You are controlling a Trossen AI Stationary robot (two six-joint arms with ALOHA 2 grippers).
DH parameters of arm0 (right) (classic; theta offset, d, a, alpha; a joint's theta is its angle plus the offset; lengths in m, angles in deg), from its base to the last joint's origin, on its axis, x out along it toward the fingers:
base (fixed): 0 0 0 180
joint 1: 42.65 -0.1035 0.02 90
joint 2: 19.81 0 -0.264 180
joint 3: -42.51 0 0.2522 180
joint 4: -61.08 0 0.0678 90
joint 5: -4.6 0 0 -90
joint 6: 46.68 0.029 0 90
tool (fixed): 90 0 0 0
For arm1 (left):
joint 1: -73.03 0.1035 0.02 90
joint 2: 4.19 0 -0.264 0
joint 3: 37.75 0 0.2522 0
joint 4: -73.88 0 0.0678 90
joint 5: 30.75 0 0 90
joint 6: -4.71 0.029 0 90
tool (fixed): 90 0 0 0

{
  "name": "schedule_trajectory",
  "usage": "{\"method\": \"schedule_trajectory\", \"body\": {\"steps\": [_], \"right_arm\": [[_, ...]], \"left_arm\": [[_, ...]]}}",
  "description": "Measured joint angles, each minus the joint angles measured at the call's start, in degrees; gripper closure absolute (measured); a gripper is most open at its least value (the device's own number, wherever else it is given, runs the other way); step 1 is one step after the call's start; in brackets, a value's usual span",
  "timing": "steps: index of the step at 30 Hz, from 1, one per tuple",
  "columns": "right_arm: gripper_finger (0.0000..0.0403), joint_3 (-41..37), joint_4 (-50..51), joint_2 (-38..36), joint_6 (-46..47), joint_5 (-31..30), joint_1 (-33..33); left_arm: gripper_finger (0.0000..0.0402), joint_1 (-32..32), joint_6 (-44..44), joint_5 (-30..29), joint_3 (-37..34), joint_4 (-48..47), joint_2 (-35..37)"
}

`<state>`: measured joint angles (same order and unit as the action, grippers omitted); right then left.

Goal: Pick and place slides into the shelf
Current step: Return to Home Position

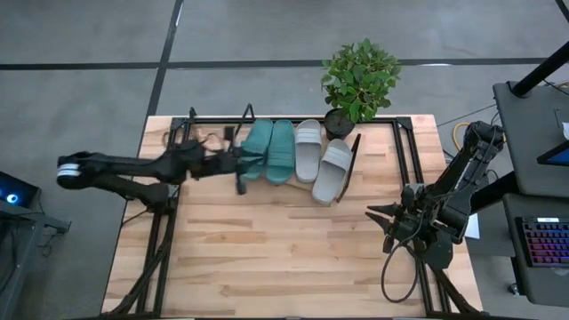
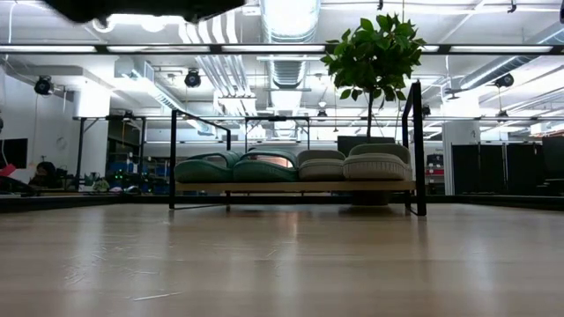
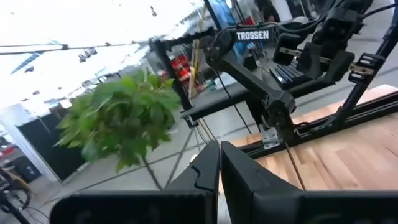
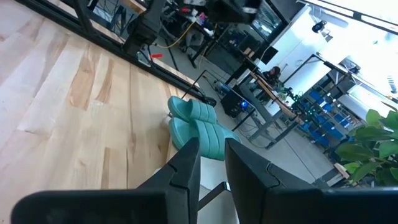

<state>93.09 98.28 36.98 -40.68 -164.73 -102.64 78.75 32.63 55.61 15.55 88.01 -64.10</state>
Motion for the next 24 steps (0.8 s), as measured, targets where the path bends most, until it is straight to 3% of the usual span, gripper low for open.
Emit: {"method": "schedule_trajectory", "body": {"steps": [4, 10, 16, 21, 24], "right_arm": [[0.0339, -0.11, 0.00, 0.00, -0.01, 0.00, 0.00], [0.0342, -0.13, 0.00, 0.00, -0.04, -0.02, 0.00], [0.0340, -0.13, 0.02, 0.00, -0.04, -0.02, 0.00], [0.0344, -0.15, 0.00, 0.00, -0.03, -0.02, 0.01], [0.0344, -0.20, 0.00, 0.00, -0.02, -0.02, 0.02]], "left_arm": [[0.0402, -0.15, -0.55, 0.00, -12.90, 6.49, 9.17], [0.0402, -0.80, -5.10, 1.49, -24.67, 7.60, 19.59], [0.0402, -3.05, -7.57, 1.73, -29.60, 7.54, 24.66], [0.0402, -5.84, -8.87, 1.38, -29.83, 7.74, 22.78], [0.0402, -7.79, -8.69, -2.12, -29.89, 7.47, 21.11]]}}
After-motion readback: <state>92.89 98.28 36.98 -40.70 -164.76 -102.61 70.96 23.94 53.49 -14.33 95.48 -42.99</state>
